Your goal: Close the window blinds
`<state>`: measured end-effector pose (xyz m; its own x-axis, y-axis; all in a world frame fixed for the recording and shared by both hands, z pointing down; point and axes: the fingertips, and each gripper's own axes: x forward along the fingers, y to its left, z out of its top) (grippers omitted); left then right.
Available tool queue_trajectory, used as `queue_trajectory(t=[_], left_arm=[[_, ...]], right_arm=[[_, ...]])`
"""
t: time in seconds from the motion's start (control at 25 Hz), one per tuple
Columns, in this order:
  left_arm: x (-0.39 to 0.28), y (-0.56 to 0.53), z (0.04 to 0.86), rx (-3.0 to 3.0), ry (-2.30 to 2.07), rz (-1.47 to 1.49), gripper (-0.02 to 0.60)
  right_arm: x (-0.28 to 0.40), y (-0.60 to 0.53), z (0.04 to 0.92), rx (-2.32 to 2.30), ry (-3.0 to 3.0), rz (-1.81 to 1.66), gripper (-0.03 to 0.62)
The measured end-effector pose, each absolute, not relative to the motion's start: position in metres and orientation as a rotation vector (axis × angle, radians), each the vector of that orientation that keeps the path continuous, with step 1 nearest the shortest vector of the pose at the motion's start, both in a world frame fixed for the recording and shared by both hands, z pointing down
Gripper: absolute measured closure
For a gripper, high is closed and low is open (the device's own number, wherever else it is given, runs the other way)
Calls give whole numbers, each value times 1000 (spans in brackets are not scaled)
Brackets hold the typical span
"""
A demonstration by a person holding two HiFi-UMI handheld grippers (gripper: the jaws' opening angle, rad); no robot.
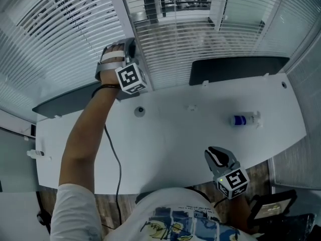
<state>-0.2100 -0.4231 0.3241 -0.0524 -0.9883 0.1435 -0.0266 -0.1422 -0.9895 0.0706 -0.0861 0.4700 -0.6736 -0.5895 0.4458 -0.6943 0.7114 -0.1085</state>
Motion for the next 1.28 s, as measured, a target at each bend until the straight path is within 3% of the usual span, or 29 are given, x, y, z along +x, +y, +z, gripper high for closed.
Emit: queue_trajectory(t=[1.28], left_arm=[[-232, -413, 304, -1854, 2007, -658, 456]], right_arm=[[73, -85, 473, 1007, -2538, 395, 548]])
